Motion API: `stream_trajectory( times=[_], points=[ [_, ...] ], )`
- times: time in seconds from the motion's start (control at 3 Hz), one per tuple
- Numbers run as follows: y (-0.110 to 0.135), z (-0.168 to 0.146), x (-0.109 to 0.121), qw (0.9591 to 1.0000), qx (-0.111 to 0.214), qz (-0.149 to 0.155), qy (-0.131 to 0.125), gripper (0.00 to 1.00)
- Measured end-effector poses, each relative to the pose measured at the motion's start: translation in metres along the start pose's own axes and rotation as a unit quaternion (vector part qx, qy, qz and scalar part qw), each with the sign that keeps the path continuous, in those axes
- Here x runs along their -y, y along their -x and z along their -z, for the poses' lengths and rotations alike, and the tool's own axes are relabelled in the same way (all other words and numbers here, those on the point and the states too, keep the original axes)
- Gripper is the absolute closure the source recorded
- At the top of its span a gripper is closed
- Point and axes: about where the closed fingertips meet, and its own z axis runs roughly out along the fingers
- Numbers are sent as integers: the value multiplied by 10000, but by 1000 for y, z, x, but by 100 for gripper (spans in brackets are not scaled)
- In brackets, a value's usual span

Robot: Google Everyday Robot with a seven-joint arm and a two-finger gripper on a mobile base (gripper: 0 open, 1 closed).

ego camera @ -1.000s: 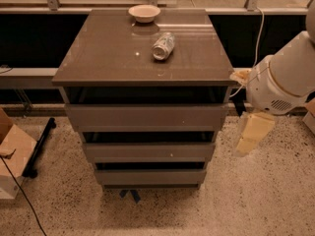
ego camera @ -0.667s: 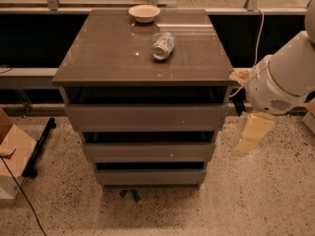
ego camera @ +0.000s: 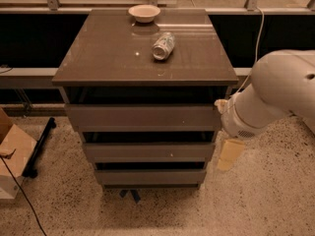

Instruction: Open middle drawer

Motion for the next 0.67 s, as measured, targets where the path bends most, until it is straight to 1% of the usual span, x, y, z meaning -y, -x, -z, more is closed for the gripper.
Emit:
stream_trajectory(
  times=[0.33,0.67],
  points=[
    [-14,-93,10,9993,303,-210,-9,0],
    [-12,-102,8,9996,250,-154,12,0]
  ],
)
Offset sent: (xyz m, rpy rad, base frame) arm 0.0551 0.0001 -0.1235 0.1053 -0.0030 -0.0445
